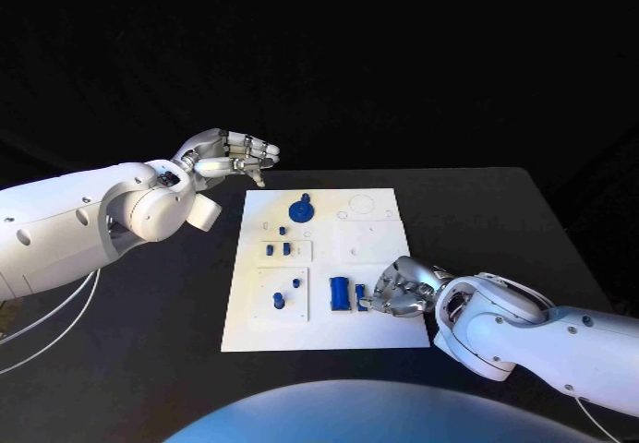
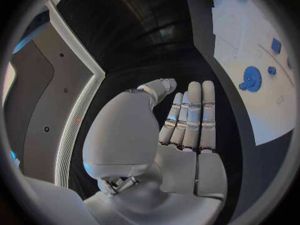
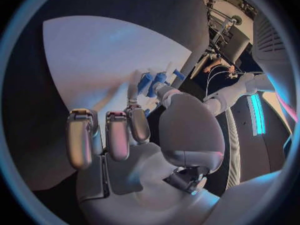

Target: Assemble the parts on the task board

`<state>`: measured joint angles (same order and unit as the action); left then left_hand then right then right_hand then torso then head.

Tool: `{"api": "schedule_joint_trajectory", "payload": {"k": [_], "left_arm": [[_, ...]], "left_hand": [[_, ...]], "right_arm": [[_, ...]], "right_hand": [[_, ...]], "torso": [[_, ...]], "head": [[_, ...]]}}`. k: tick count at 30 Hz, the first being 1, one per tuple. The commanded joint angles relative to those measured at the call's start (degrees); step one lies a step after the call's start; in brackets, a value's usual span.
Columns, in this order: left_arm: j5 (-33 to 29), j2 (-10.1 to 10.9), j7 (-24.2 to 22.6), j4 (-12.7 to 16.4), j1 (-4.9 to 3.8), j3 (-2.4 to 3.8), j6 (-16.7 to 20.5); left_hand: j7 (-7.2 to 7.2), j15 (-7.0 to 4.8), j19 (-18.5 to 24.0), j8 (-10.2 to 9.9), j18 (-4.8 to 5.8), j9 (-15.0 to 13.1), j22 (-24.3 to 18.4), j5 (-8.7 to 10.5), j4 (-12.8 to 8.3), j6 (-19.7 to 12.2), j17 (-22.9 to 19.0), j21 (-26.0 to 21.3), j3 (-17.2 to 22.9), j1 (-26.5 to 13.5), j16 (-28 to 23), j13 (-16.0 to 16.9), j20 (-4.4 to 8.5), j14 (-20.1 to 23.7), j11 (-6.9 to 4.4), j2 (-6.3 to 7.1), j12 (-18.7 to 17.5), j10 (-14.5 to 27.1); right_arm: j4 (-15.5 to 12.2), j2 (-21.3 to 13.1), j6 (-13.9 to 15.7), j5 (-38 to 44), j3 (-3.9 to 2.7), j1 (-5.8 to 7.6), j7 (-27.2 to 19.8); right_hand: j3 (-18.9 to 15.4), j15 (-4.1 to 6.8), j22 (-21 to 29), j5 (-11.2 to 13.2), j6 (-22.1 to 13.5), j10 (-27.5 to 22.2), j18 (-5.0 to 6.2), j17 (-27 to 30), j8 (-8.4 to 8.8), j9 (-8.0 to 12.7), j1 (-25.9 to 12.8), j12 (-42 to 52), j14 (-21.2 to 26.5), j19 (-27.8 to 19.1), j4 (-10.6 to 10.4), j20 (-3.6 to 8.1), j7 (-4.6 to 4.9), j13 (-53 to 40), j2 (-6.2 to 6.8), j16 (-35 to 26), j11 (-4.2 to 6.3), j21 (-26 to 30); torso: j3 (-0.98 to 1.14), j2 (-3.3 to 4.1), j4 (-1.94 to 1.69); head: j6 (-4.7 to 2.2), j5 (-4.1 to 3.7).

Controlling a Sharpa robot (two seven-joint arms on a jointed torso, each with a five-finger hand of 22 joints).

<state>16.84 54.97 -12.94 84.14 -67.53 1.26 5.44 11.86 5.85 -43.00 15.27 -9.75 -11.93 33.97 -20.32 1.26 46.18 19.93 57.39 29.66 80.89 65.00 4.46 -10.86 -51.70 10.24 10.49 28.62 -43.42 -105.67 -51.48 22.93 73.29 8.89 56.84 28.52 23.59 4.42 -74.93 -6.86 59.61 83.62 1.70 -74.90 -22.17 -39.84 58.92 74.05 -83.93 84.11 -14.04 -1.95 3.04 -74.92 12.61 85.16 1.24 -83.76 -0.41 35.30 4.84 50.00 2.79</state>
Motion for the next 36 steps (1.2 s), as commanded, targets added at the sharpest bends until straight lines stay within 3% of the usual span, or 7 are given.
{"api": "schedule_joint_trajectory", "payload": {"k": [1, 7, 10, 36], "left_arm": [[-0.01, -0.01, -0.25, 0.04, -0.02, 0.03, -0.67], [-0.01, -0.04, -0.25, 0.02, -0.01, 0.02, -0.69], [-0.01, -0.04, -0.22, 0.05, -0.01, 0.01, -0.68], [-0.01, 0.06, -0.22, 0.19, -0.01, -0.02, -0.61]], "left_hand": [[1.61, -0.14, 0.21, 0.37, -0.78, 0.08, -0.04, -0.21, -0.04, -0.36, -0.08, 0.02, 0.33, -0.46, 0.27, -0.07, -0.23, 0.35, -0.1, 0.07, 0.21, 0.49], [1.6, -0.13, 0.21, 0.49, -0.79, 0.09, -0.06, -0.21, -0.03, -0.47, -0.16, 0.01, 0.47, -0.59, 0.4, -0.1, -0.25, 0.38, -0.09, 0.09, 0.56, 0.71], [1.6, -0.13, 0.21, 0.49, -0.79, 0.09, -0.06, -0.21, -0.03, -0.47, -0.16, 0.01, 0.47, -0.59, 0.4, -0.1, -0.25, 0.38, -0.09, 0.09, 0.56, 0.71], [1.6, -0.13, 0.21, 0.49, -0.79, 0.09, -0.06, -0.21, -0.03, -0.47, -0.16, 0.01, 0.47, -0.59, 0.4, -0.1, -0.25, 0.38, -0.09, 0.09, 0.56, 0.71]], "right_arm": [[-0.74, -0.48, -2.82, 0.69, 0.03, -0.11, -1.29], [-1.21, -0.94, -3.31, 0.63, 0.04, -0.22, -1.24], [-0.96, -0.93, -3.44, 0.62, 0.04, -0.24, -1.12], [3.22, 1.68, -4.5, 1.49, 0.05, -0.28, -0.52]], "right_hand": [[-0.15, 0.35, -13.16, 0.01, -0.16, 0.06, -0.26, -6.1, -0.34, 0.04, 0.46, -0.25, -4.25, 3.37, 0.13, 0.42, -0.06, -3.83, -0.07, 0.16, -0.01, 0.07], [-0.26, 0.34, -13.22, 0.01, -0.17, 0.1, -0.31, -6.21, -0.34, 0.06, 0.62, -0.14, -4.27, 3.45, 0.21, 0.41, -0.05, -3.92, -0.01, 0.22, -0.01, -0.14], [-0.26, 0.34, -13.22, 0.01, -0.17, 0.1, -0.31, -6.21, -0.34, 0.06, 0.62, -0.14, -4.27, 3.45, 0.21, 0.41, -0.05, -3.92, -0.01, 0.22, -0.01, -0.14], [-0.4, 0.35, -13.25, -0.08, -0.1, 0.21, -0.33, -6.38, -0.39, 0.2, 2.05, 0.01, -4.31, 3.49, 0.83, 0.4, -0.09, -4.08, -0.58, 0.3, 0.01, -0.24]], "torso": [[0.04, 0.03, 0.02], [0.03, 0.0, 0.11], [0.01, 0.09, -0.05], [-0.05, -0.02, -0.03]], "head": [[0.0, 0.02], [0.0, -0.14], [0.0, -0.25], [0.0, -0.11]]}}
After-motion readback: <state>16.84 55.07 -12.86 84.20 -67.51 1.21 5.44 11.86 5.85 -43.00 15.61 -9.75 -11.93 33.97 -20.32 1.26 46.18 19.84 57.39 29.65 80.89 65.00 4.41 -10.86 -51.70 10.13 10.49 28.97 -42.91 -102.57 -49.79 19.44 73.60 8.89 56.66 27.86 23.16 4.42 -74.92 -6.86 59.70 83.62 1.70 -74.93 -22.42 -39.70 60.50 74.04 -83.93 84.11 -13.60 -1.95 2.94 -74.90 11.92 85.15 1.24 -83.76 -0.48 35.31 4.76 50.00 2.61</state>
